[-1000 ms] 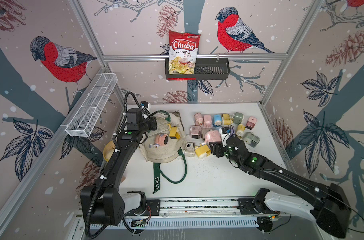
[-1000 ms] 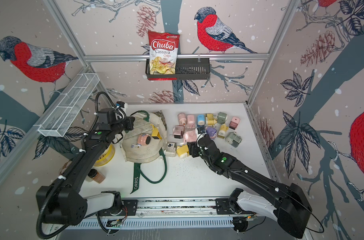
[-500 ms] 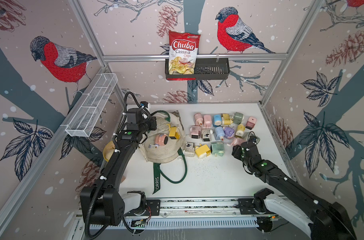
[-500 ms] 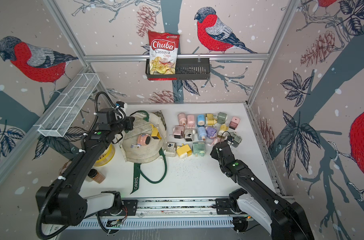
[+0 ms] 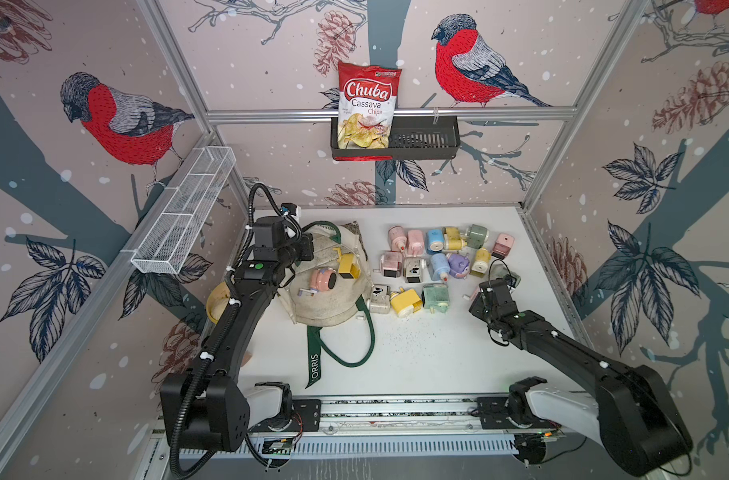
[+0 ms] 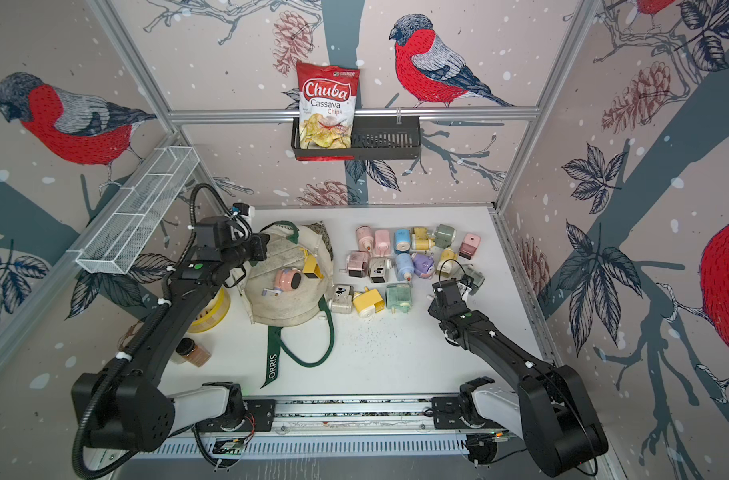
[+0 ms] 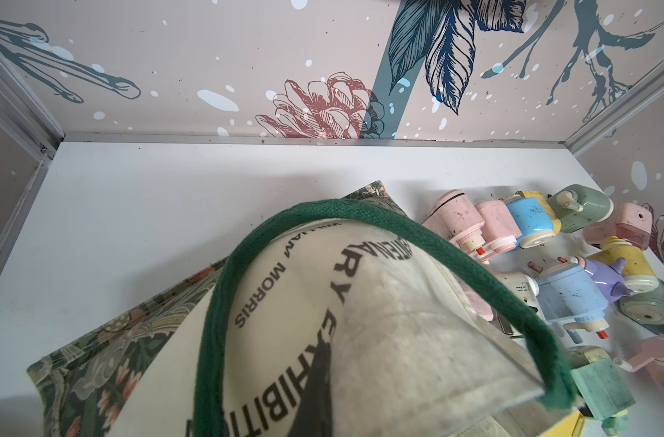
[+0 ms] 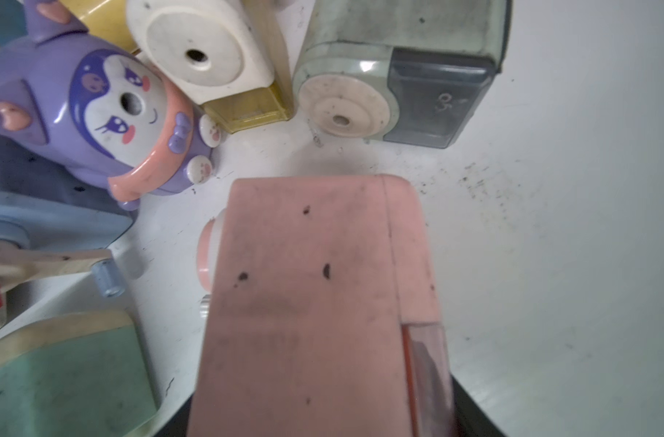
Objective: Take out the pencil sharpeners from the tote bags
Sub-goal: Place the pencil sharpener at the center of the board.
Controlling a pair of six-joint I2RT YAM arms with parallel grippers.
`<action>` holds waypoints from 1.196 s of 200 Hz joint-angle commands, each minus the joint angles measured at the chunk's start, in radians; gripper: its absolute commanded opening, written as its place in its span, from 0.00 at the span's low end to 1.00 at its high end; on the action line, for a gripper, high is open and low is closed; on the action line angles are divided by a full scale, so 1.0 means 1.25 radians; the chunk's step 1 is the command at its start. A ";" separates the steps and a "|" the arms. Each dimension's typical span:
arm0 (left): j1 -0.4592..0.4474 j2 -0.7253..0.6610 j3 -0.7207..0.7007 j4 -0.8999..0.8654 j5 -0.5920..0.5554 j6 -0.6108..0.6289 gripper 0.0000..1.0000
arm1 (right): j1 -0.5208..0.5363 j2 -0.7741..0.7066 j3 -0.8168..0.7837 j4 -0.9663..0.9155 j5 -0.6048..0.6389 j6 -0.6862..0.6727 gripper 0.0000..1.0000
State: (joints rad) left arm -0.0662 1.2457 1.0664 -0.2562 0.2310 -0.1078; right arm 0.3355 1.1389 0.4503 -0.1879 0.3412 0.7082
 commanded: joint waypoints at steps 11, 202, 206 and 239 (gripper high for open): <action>0.004 -0.004 0.004 0.031 -0.004 -0.008 0.00 | -0.030 0.017 -0.007 0.043 -0.018 -0.035 0.51; 0.004 -0.001 0.004 0.032 0.004 -0.011 0.00 | 0.088 -0.110 0.149 -0.125 0.022 -0.114 0.90; 0.004 -0.001 0.004 0.033 0.004 -0.011 0.00 | 0.113 -0.110 0.164 -0.132 0.031 -0.115 0.89; 0.004 -0.001 0.003 0.032 0.005 -0.011 0.00 | 0.326 -0.058 0.284 -0.149 0.076 -0.121 0.86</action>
State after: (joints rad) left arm -0.0654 1.2461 1.0664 -0.2562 0.2348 -0.1085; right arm 0.6182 1.0264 0.7258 -0.3336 0.3790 0.5770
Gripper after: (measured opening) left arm 0.057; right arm 0.878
